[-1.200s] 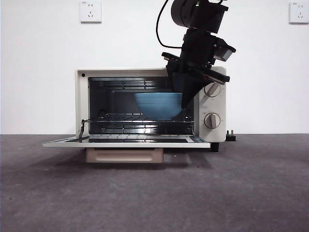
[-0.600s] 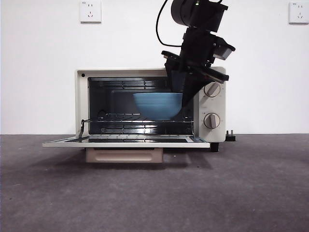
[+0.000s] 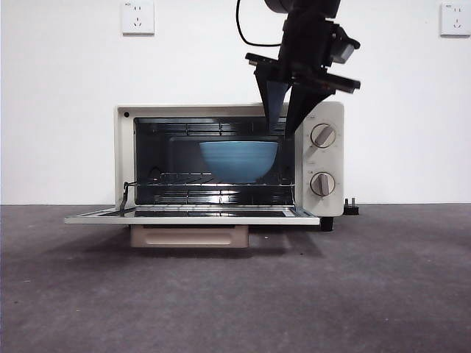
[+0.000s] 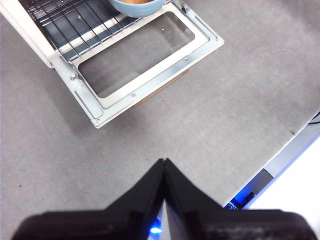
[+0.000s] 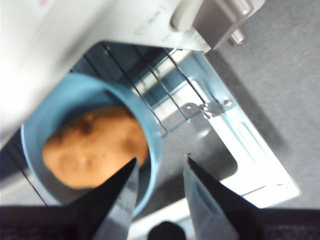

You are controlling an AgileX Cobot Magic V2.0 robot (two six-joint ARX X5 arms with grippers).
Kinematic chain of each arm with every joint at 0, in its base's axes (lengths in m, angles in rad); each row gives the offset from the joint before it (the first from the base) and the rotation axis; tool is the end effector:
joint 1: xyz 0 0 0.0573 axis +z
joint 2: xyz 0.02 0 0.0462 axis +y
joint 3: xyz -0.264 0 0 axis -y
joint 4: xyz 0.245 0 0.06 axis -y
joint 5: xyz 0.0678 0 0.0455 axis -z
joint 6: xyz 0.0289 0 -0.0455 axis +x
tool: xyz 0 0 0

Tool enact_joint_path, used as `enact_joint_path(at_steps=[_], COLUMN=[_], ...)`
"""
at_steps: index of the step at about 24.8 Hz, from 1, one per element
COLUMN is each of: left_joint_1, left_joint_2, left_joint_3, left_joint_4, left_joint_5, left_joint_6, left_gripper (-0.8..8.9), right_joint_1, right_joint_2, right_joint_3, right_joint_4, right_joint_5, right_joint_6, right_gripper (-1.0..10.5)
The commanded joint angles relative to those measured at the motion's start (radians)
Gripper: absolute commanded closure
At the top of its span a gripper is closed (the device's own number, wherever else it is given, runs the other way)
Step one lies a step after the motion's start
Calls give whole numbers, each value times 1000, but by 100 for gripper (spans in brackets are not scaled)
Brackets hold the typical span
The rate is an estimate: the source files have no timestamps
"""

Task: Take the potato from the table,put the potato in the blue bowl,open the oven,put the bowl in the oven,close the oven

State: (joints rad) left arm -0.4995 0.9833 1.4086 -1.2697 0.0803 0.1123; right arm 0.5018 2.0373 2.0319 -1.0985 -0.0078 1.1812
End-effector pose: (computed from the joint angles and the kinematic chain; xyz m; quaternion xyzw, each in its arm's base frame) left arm 0.1185 -0.0673 0.4068 0.1342 0.3855 -0.2828 0.8680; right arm 0.3748 0.2059 0.3116 0.3524 0.5418 -0.1049 0.7558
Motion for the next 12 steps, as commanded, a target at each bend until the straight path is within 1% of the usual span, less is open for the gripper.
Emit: enact_joint_path(at_steps=[1, 3, 5, 6, 7, 8, 9, 10, 12], left_joint_1=[-2, -1, 11, 23, 34, 49, 58, 66, 89], left_joint_2=[-1, 8, 27, 42, 55, 73, 82, 92, 114], left_joint_3=[-5, -5, -5, -5, -5, -5, -5, -5, -5], left_joint_4=[24, 55, 75, 84, 87, 89, 89, 90, 90], left_joint_5=[-3, -3, -3, -3, -2, -2, -2, -2, -2], left_joint_6=[12, 14, 14, 14, 13, 11, 10, 10, 10], left_gripper=[819, 819, 819, 819, 819, 819, 819, 819, 819], right_joint_1=[3, 11, 30, 49, 68, 90, 101, 116, 157], right_joint_2=[13, 13, 13, 13, 9, -18, -32, -45, -75], right_joint_3=[60, 130, 217, 266, 288, 292, 292, 292, 291], right_joint_4=[-62, -129, -225, -277, -278, -278, -278, -278, -278], right_joint_5=[1, 12, 96, 160, 200, 225, 245, 264, 310], right_joint_6=[-142, -278, -408, -488, -565, -594, -593, -607, -673], right_gripper=[789, 790, 793, 808, 863, 923, 953, 959, 958])
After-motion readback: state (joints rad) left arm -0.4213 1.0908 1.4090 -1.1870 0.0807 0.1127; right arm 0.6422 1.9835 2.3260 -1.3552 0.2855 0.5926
